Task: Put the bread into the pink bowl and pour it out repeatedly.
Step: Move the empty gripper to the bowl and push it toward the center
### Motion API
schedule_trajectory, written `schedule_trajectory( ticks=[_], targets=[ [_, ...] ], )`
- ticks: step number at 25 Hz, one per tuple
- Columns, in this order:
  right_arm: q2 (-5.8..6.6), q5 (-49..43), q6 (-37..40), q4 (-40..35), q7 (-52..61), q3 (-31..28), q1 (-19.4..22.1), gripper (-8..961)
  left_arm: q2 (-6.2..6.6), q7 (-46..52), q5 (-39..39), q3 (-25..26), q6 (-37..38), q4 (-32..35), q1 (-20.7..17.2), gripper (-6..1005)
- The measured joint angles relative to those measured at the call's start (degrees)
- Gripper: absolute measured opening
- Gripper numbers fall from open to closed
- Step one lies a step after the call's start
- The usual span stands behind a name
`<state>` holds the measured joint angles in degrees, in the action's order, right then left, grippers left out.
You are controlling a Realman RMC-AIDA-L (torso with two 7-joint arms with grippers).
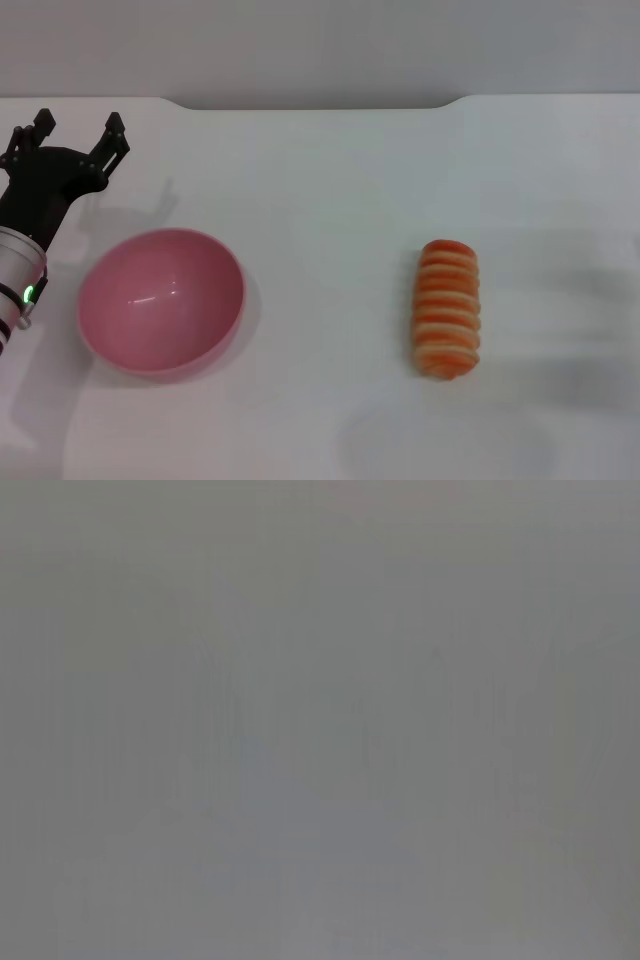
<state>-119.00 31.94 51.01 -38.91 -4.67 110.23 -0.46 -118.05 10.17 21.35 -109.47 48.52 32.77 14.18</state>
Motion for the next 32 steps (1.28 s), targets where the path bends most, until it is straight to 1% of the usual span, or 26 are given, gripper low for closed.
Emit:
schedule_trajectory(
  ticks=[32],
  targets=[
    [0.0, 0.1, -0.9, 0.2, 0.0, 0.5, -0.2, 701, 0.01, 1.8, 0.3, 0.2, 0.0, 0.0, -0.5, 861]
  ],
)
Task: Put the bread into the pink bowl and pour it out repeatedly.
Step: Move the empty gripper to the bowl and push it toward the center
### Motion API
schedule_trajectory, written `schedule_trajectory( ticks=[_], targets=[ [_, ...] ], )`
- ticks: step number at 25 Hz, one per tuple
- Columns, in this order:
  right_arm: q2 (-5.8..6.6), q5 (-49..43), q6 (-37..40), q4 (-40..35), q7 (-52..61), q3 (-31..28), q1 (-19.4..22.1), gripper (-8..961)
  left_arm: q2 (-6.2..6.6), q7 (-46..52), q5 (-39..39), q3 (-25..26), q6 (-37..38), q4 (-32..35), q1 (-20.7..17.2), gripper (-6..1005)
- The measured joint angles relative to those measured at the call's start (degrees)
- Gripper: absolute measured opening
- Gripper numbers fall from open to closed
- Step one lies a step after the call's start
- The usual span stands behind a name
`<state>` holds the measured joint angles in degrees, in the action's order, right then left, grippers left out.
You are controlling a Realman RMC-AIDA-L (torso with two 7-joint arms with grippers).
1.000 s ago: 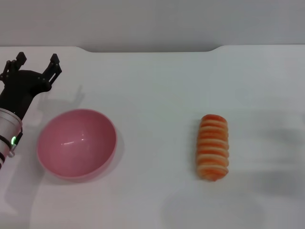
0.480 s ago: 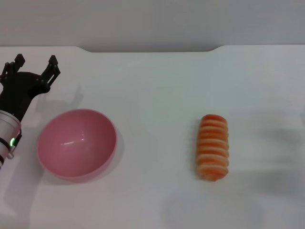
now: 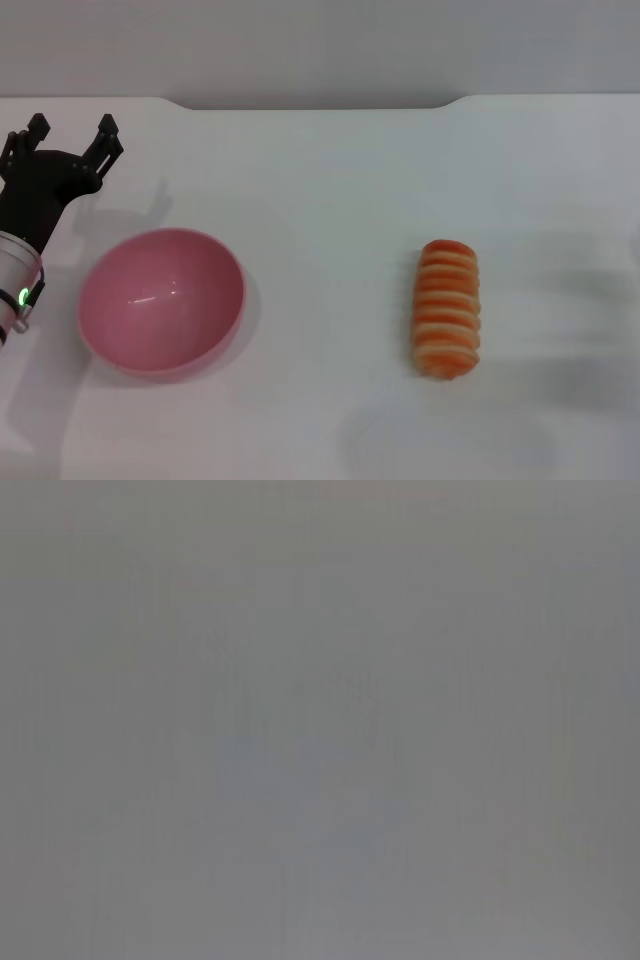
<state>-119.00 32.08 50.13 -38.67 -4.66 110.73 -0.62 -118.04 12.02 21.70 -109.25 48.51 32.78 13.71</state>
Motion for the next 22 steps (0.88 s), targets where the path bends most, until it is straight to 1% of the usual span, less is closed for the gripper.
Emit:
schedule_trajectory(
  ticks=[9, 11, 12, 13, 16, 17, 19, 20, 21, 22],
  targets=[
    [0.0, 0.0, -0.1, 0.0, 0.0, 0.0, -0.1, 701, 0.01, 0.1, 0.0, -0.1, -0.2, 0.2, 0.0, 861],
    [0.01, 0.0, -0.5, -0.3, 0.0, 0.0, -0.1, 701, 0.16, 0.6, -0.1, -0.3, -1.1, 1.3, -0.1, 861],
    [0.03, 0.0, -1.2, -0.7, 0.0, -0.1, -0.1, 701, 1.34, 3.1, -2.1, -0.6, -6.8, 6.5, -1.5, 861],
    [0.08, 0.0, -2.1, -1.4, 0.0, -0.3, 0.0, 701, 2.09, 4.1, -3.3, -0.5, -10.0, 9.7, -2.4, 861],
    [0.28, -0.3, -6.5, -3.7, 0.0, -1.0, 0.2, 701, 4.77, 6.3, -7.8, 0.5, -23.4, 24.1, -6.6, 861],
    [0.36, -0.5, -7.7, -4.2, -0.1, -1.2, 0.2, 701, 5.15, 6.3, -8.8, 1.3, -26.6, 28.4, -8.0, 861],
    [0.58, -0.7, -11.4, -6.0, -0.4, -1.6, 0.1, 701, 5.38, 6.1, -11.6, 3.1, -33.8, 36.5, -10.3, 861],
    [0.71, -0.8, -13.8, -7.1, -0.5, -2.2, 0.0, 701, 5.31, 5.9, -16.0, 4.5, -43.6, 45.2, -12.1, 861],
    [0.85, -0.8, -16.6, -8.5, -0.5, -3.0, 0.0, 700, 5.31, 5.9, -16.0, 4.5, -43.6, 45.2, -12.1, 861],
    [0.96, -0.8, -19.1, -9.6, -0.6, -3.8, 0.0, 700, 4.98, 5.4, -19.0, 5.0, -50.8, 50.5, -12.8, 861]
  ],
)
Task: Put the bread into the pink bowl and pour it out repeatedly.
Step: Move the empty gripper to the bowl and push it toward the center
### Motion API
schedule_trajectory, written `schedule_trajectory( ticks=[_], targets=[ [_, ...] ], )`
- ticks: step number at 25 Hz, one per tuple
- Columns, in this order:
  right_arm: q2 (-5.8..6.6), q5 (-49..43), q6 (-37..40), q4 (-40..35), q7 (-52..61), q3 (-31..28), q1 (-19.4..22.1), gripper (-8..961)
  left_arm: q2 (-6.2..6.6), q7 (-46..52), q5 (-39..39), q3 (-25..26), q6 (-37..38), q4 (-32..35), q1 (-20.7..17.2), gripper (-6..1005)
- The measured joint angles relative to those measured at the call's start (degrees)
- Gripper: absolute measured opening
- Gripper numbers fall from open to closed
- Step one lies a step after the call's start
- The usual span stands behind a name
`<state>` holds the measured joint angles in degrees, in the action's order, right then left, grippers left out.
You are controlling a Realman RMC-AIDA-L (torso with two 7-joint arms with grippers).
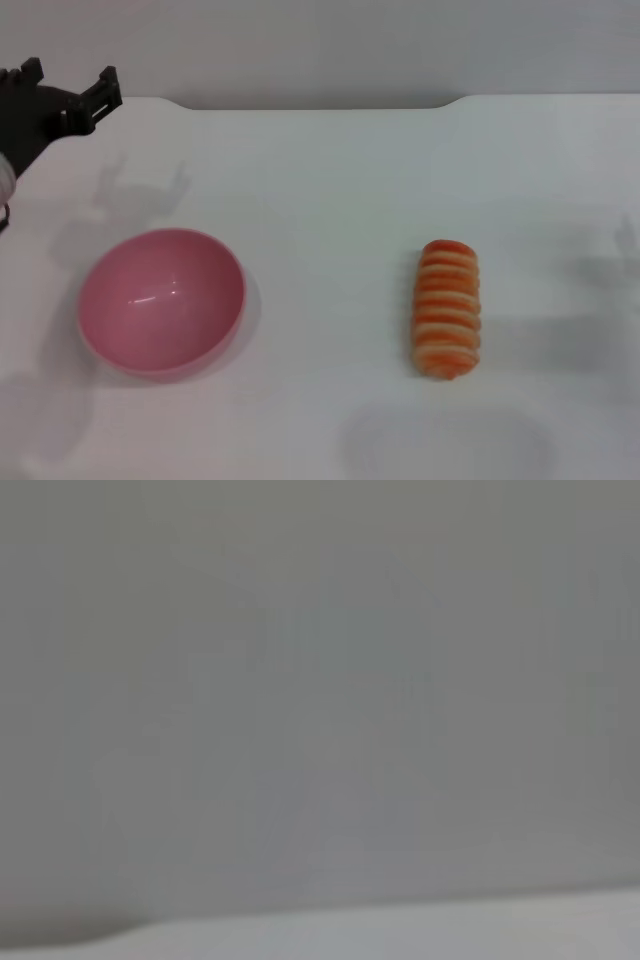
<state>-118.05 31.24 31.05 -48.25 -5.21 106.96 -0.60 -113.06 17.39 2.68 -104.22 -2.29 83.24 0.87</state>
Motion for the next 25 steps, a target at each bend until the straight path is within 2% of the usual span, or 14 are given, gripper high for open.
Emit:
schedule_trajectory(
  ticks=[2, 3, 5, 6, 7, 10, 11, 13, 16, 20, 25],
  targets=[
    [0.21, -0.6, -6.0, -3.0, -0.1, -2.2, 0.1, 700, -1.25, -2.3, -3.8, 0.7, -10.4, 6.1, -0.6, 861],
    [0.28, -1.2, -8.3, -4.2, -0.2, -3.1, 0.2, 700, -2.44, -4.3, -5.0, 1.1, -14.4, 8.3, -1.0, 861],
    [0.2, -3.3, -14.9, -7.2, -0.5, -5.9, 0.3, 700, -4.44, -8.1, -6.2, 1.4, -19.4, 11.3, -1.8, 861],
    [-0.04, -4.6, -17.9, -8.7, -0.6, -7.4, 0.4, 700, -4.65, -8.7, -6.1, 1.3, -20.3, 11.9, -1.9, 861],
    [-0.43, -6.2, -20.4, -10.9, -0.8, -9.2, 0.8, 700, -4.83, -9.2, -5.9, 1.1, -21.5, 12.5, -2.2, 861],
    [-0.63, -7.6, -21.6, -13.7, -0.9, -10.4, 1.9, 700, -4.64, -9.0, -3.9, 0.8, -26.0, 13.3, -1.4, 860],
    [-0.88, -10.6, -25.6, -19.7, -0.9, -12.1, 3.2, 700, -4.64, -9.1, -3.3, 1.1, -30.5, 13.3, -0.3, 860],
    [-0.93, -11.5, -27.5, -21.7, -0.9, -12.6, 3.4, 700, -4.64, -9.1, -3.3, 1.1, -30.5, 13.3, -0.3, 859],
    [-0.95, -12.9, -29.8, -24.0, -0.9, -13.2, 3.5, 700, -4.73, -9.3, -3.1, 0.9, -36.2, 12.7, 1.5, 854],
    [-1.0, -14.7, -30.0, -25.9, -0.9, -13.3, 3.5, 700, -4.8, -9.2, -2.6, 0.6, -39.1, 12.9, 1.7, 845],
    [-1.04, -15.4, -30.4, -27.3, -0.9, -13.4, 3.6, 700, -4.73, -9.9, 0.9, 0.9, -51.9, 14.3, 4.6, 832]
  ],
)
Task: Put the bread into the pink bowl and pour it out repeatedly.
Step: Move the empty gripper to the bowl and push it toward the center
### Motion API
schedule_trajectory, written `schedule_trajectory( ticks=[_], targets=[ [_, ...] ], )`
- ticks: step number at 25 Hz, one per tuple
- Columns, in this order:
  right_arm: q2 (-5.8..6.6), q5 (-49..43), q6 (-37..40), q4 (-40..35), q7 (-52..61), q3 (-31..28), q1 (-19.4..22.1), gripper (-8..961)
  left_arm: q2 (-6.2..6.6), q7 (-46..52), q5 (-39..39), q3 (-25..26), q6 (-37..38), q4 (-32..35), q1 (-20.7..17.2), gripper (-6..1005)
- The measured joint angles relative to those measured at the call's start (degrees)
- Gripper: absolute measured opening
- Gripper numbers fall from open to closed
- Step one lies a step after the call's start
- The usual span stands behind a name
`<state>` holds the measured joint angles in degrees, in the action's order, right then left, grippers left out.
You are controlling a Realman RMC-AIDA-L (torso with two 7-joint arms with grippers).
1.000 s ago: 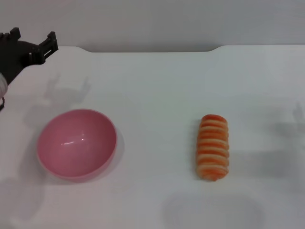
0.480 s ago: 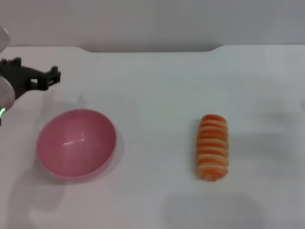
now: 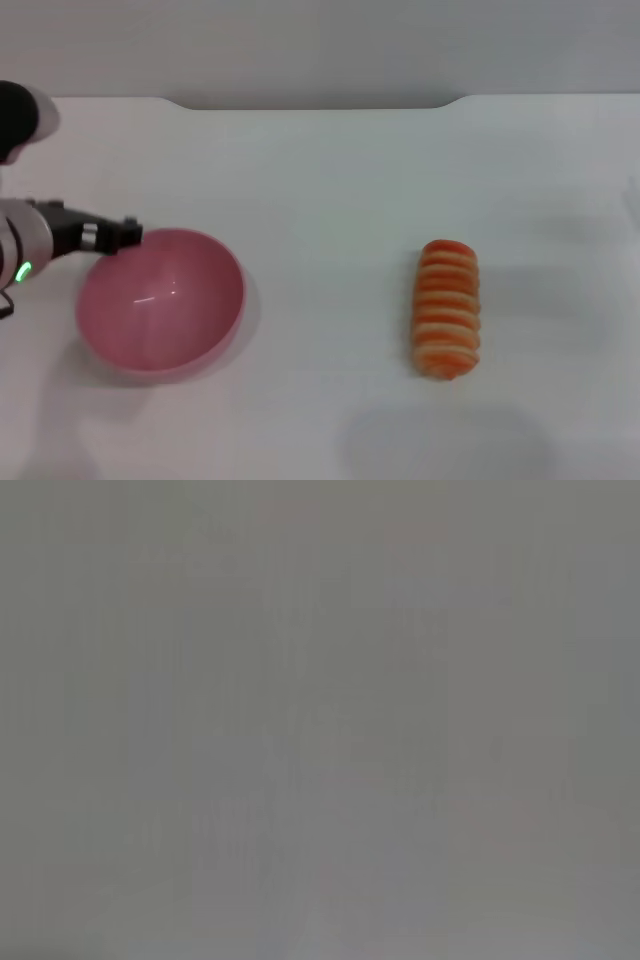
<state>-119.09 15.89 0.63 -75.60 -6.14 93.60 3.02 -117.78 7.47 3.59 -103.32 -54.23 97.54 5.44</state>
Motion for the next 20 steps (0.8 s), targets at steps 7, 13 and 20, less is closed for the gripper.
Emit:
schedule_trajectory(
  ticks=[7, 13, 20],
  targets=[
    [-0.01, -0.2, -0.6, -0.8, 0.0, 0.0, 0.1, 701, -0.18, -0.6, 1.3, -1.1, -11.3, 1.8, 2.5, 816],
    [-0.01, -0.9, -0.6, -0.9, 0.0, 0.3, 0.0, 700, -0.26, -0.2, 1.9, -1.8, -14.6, 4.3, 3.1, 801],
    [0.0, -1.8, -0.6, -1.0, 0.0, 0.6, 0.0, 700, -0.36, 0.1, 1.9, -1.8, -15.1, 3.0, 4.1, 784]
  ],
)
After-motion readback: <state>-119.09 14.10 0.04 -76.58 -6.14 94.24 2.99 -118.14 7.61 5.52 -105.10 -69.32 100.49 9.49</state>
